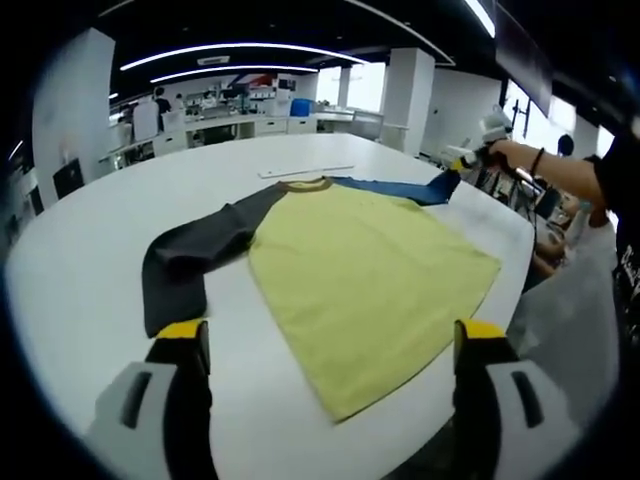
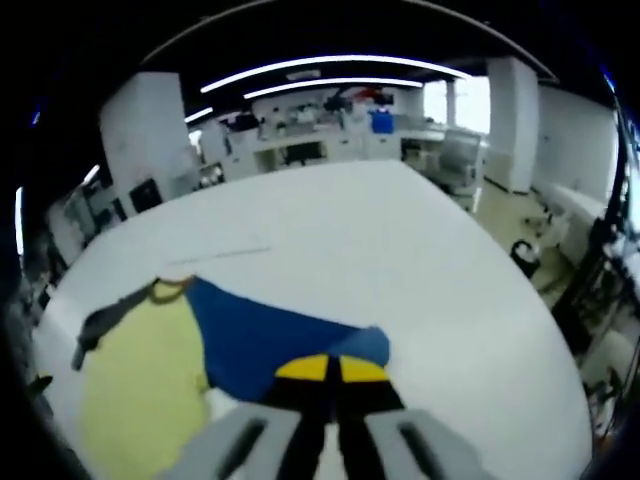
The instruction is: Fold the garment on the visible template until the final outline fits inside the template.
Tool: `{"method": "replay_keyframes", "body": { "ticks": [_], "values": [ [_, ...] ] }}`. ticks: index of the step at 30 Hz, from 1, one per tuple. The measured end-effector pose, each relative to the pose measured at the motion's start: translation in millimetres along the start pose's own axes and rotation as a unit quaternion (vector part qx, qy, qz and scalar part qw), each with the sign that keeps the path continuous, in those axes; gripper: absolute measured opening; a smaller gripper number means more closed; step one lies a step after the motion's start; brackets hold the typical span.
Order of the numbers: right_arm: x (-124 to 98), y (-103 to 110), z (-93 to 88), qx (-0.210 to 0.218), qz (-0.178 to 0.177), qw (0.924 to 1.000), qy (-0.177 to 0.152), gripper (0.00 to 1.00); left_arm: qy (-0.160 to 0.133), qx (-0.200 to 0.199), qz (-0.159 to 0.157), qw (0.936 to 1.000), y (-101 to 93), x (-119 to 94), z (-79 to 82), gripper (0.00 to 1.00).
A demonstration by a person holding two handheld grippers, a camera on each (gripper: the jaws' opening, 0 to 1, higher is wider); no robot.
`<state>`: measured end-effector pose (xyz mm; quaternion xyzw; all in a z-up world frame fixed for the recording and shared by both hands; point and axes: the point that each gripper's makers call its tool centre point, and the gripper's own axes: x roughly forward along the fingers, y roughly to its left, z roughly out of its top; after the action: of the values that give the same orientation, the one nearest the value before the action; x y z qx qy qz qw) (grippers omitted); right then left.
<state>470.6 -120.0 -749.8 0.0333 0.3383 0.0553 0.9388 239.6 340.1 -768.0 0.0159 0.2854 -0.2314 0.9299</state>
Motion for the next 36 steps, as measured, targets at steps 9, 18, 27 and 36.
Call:
{"method": "replay_keyframes", "body": {
  "ticks": [9, 18, 27, 36],
  "values": [
    [6, 36, 19.0, -0.022, 0.029, 0.9993, -0.010, 0.00, -0.002, 0.000, 0.004, 1.0000, 2.0, -3, -1.1, 0.99],
    [20, 66, 35.5, -0.034, 0.061, 0.9974, -0.021, 0.00, -0.003, -0.005, 0.008, 1.0000, 4.4, -5, -1.7, 0.99],
    [23, 101, 36.7, -0.039, 0.085, 0.9954, -0.021, 0.00, -0.004, -0.005, 0.006, 1.0000, 4.5, -5, -2.6, 0.99],
    [33, 133, 41.9, -0.052, 0.110, 0.9924, -0.018, 0.00, -0.002, -0.005, 0.004, 1.0000, -0.9, -4, -1.3, 0.99]
  ]
}}
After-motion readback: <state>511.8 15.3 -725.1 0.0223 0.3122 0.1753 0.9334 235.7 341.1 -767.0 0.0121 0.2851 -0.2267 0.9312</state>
